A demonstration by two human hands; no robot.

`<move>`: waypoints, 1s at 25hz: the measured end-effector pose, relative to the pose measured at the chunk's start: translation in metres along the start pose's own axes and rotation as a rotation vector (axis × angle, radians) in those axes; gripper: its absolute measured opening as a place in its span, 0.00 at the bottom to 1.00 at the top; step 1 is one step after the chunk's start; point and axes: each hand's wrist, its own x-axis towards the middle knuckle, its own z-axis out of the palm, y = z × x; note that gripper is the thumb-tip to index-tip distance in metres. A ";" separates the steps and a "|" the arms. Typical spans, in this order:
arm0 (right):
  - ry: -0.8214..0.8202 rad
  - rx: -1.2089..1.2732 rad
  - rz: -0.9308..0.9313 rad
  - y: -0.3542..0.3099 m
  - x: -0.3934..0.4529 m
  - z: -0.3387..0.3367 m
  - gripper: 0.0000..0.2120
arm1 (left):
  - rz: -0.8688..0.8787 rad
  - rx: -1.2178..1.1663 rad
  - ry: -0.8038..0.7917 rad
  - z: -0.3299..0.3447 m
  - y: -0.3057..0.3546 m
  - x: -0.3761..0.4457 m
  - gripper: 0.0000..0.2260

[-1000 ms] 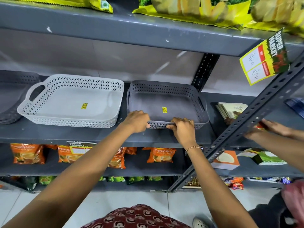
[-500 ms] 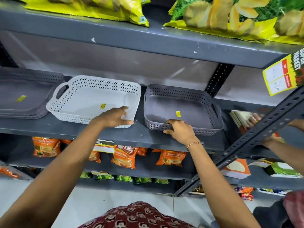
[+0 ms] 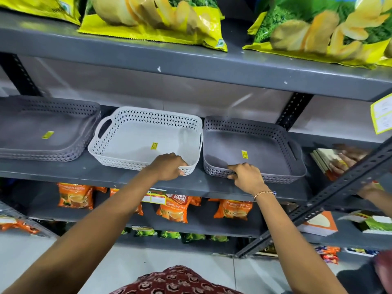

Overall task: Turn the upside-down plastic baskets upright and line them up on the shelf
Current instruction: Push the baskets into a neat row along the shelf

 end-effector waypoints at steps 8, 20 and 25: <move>-0.022 0.021 0.006 0.001 0.008 -0.004 0.16 | 0.025 0.028 0.052 0.000 0.002 0.005 0.20; -0.024 0.024 -0.023 0.005 0.003 -0.001 0.16 | 0.045 -0.020 0.023 0.003 -0.002 0.007 0.18; -0.003 0.007 -0.034 0.005 0.002 -0.001 0.15 | 0.044 -0.033 0.026 0.004 -0.001 0.006 0.18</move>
